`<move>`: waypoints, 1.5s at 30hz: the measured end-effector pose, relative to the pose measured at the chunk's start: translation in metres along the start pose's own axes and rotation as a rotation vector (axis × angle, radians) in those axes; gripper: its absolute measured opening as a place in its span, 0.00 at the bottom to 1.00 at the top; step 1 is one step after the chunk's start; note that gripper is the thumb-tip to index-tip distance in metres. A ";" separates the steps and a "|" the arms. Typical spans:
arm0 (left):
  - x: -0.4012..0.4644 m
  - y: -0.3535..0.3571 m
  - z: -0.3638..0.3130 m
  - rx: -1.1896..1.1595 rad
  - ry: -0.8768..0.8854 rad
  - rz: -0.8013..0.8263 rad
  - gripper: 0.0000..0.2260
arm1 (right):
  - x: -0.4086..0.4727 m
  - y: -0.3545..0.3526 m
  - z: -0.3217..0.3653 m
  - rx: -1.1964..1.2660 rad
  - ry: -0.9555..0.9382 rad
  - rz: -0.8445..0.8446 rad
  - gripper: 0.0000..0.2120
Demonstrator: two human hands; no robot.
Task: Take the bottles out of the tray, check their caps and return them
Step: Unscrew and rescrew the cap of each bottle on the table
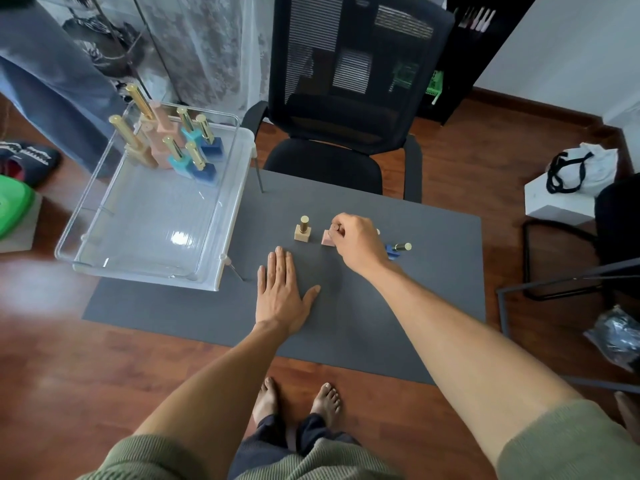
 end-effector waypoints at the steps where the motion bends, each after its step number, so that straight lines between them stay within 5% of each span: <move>1: 0.000 0.000 0.000 0.003 0.001 0.003 0.40 | 0.000 0.001 0.000 0.003 0.000 -0.005 0.07; 10: 0.000 -0.002 0.001 0.001 0.004 0.017 0.40 | 0.000 0.002 -0.001 -0.016 -0.013 -0.019 0.06; 15: 0.000 -0.002 0.001 0.002 -0.001 0.024 0.40 | -0.008 0.003 -0.003 0.011 0.013 -0.048 0.18; 21: -0.001 -0.004 -0.001 0.001 -0.016 0.048 0.40 | -0.054 0.011 -0.020 0.108 0.150 -0.184 0.09; 28: -0.001 -0.005 -0.002 0.003 -0.024 0.056 0.40 | -0.090 0.045 -0.066 0.274 0.408 -0.101 0.07; 38: -0.002 -0.006 -0.002 -0.010 -0.014 0.068 0.40 | -0.060 0.046 -0.081 0.454 0.453 0.023 0.27; 45: -0.002 -0.009 0.001 -0.014 0.012 0.098 0.40 | -0.047 0.047 -0.086 0.508 0.470 -0.021 0.14</move>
Point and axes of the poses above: each hand's wrist, its own x-axis towards the middle knuckle, its own y-axis out of the palm, z = x × y, the point moved 7 cm from there along x, towards the middle knuckle, and after that the axes turned 14 degrees about -x, right-handed, at the moved point
